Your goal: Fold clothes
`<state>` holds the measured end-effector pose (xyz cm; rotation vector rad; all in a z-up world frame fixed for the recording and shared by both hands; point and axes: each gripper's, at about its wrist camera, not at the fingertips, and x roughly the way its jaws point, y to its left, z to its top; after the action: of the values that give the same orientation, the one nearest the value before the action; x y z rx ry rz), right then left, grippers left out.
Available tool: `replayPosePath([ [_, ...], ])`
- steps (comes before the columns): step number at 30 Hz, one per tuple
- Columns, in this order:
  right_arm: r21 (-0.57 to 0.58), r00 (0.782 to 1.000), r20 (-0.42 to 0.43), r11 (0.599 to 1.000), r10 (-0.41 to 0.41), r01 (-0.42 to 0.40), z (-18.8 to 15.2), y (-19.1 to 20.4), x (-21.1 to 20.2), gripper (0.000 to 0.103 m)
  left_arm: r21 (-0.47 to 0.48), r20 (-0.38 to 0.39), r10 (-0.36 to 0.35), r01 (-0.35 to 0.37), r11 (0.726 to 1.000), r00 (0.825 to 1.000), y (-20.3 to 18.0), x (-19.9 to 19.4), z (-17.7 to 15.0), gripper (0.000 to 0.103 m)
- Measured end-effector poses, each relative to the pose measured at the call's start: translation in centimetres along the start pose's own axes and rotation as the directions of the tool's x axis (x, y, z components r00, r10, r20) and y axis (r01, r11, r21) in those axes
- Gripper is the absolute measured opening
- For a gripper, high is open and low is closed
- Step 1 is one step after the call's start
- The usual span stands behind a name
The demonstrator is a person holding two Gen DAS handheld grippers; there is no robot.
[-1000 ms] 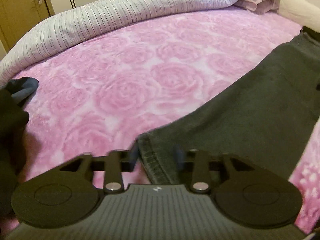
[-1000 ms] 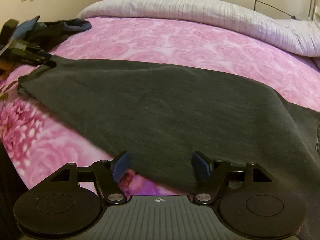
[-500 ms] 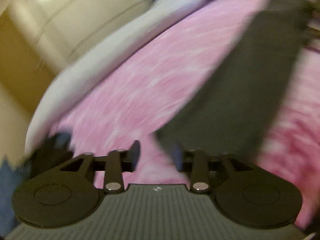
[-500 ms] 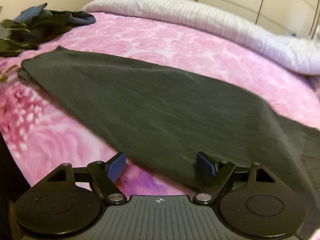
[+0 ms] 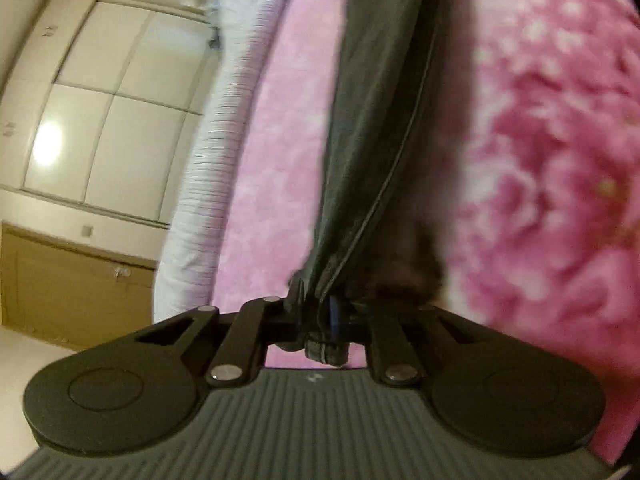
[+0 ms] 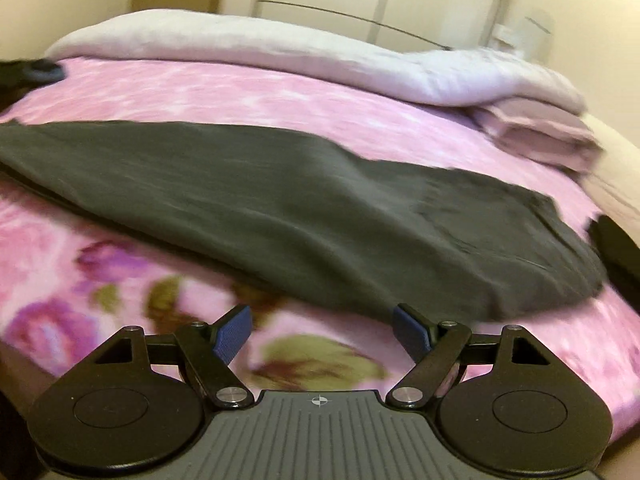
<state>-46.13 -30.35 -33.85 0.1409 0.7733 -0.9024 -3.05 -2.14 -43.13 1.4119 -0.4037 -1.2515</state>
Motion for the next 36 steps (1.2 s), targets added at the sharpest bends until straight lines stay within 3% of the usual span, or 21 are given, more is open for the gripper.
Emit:
replayPosePath([
  [5,0.044,1.0,0.001,0.999,0.005,-0.005,-0.1,-1.1,-0.2,0.081,0.012,-0.034,-0.066,0.067,0.998,0.997,-1.1,1.0,-0.2,0.011],
  [8,0.052,0.996,0.086,0.998,0.03,-0.035,0.1,-0.7,-0.9,0.081,0.018,-0.038,-0.078,0.078,0.997,0.996,-2.1,0.7,-0.4,0.011],
  [10,0.057,0.987,0.136,0.994,0.081,-0.09,0.4,-0.4,-1.3,0.081,0.021,-0.044,-0.078,0.079,0.997,0.996,-2.5,0.6,-0.3,0.011],
  [14,0.129,0.971,0.133,0.968,0.199,-0.216,0.9,0.3,1.0,0.081,-0.031,-0.045,-0.107,0.105,0.994,0.993,-2.1,0.2,-0.3,0.017],
  [18,0.162,0.954,0.098,0.941,0.284,-0.297,1.2,0.7,2.1,0.081,-0.093,-0.038,-0.148,0.144,0.985,0.988,-0.6,-1.3,-0.2,0.021],
  [20,0.199,0.948,0.139,0.93,0.286,-0.31,1.9,-0.6,1.3,0.081,-0.148,-0.023,-0.175,0.17,0.974,0.984,0.5,-2.5,-0.2,0.022],
  [22,0.236,0.946,0.201,0.924,0.255,-0.299,2.6,-2.7,0.2,0.081,-0.207,-0.008,-0.192,0.186,0.961,0.981,1.7,-3.6,0.1,0.023],
  [26,0.238,0.963,0.201,0.945,0.179,-0.225,4.7,-6.7,0.7,0.081,-0.284,0.024,-0.192,0.191,0.94,0.981,3.4,-4.5,2.0,0.024],
  [31,0.154,0.978,0.158,0.975,0.138,-0.163,8.0,-11.5,4.0,0.081,-0.295,0.109,-0.215,0.238,0.925,0.971,4.4,-2.1,7.5,0.032],
  [36,0.04,0.991,0.027,0.99,0.134,-0.135,10.2,-14.5,10.3,0.08,-0.291,0.219,-0.283,0.339,0.895,0.934,4.2,3.1,15.0,0.032],
])
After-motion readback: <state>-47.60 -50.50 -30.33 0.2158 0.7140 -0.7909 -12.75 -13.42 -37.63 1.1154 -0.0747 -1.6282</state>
